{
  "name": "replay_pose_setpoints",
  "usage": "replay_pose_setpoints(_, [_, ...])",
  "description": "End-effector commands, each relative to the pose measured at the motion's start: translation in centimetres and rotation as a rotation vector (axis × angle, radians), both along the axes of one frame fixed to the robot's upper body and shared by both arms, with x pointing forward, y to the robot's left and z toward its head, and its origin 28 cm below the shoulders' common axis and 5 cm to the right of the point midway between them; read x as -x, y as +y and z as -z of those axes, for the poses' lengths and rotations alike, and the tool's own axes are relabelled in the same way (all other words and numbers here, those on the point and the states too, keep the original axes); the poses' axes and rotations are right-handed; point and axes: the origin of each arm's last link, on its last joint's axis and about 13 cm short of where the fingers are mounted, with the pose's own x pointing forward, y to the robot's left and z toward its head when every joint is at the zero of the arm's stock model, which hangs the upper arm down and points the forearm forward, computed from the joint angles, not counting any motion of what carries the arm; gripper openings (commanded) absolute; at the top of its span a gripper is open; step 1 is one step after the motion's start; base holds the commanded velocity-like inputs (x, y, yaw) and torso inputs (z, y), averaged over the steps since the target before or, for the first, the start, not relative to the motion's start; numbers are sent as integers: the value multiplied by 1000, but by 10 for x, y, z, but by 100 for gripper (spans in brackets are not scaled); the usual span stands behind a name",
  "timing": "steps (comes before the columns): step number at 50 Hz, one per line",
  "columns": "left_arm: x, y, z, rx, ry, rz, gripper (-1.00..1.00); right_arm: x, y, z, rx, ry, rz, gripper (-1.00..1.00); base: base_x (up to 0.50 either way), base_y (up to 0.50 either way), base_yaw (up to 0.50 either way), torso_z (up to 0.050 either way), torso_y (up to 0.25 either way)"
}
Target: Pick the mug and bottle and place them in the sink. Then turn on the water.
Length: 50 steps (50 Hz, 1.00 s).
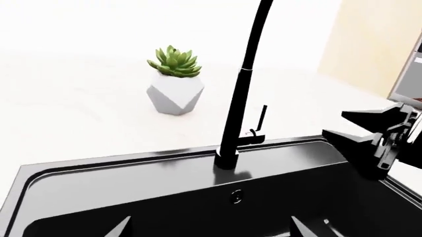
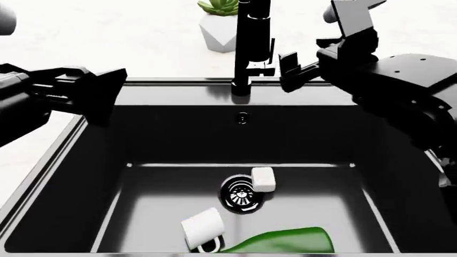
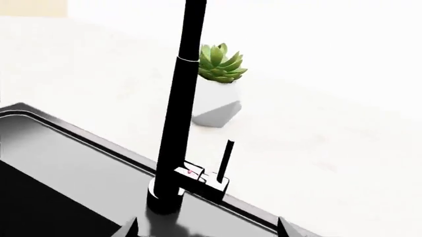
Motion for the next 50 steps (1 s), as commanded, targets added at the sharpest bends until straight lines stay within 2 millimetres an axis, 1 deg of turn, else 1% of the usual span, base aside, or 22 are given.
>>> replay_pose_setpoints(1, [16, 2, -1, 35, -43, -40, 100, -19, 3, -10, -75, -66, 127, 100, 0, 0, 0, 0, 0])
replay_pose_setpoints(8, [17, 2, -3, 35, -68, -40, 100, -37, 9, -18, -117, -124, 158, 100, 0, 0, 0, 0, 0])
replay_pose_setpoints(15, [17, -10, -17, 40, -97, 41, 100, -62, 20, -35, -224, -180, 134, 100, 0, 0, 0, 0, 0])
replay_pose_setpoints(19, [14, -15, -23, 42, -108, 60, 100, -76, 22, -38, -284, -194, 162, 100, 0, 0, 0, 0, 0])
replay_pose_setpoints(27, [16, -25, -36, 59, -152, 150, 100, -77, 31, -34, -343, -181, 140, 100, 0, 0, 0, 0, 0])
replay_pose_setpoints(32, [16, -29, -39, 48, -165, 194, 100, -78, 35, -33, -347, -171, 131, 100, 0, 0, 0, 0, 0])
replay_pose_setpoints(41, [16, -33, -42, 25, -180, 240, 100, -76, 37, -43, -346, -182, 120, 100, 0, 0, 0, 0, 0])
replay_pose_setpoints(50, [23, -33, -46, 2, -192, 244, 100, -76, 43, -49, -348, -192, 98, 100, 0, 0, 0, 0, 0])
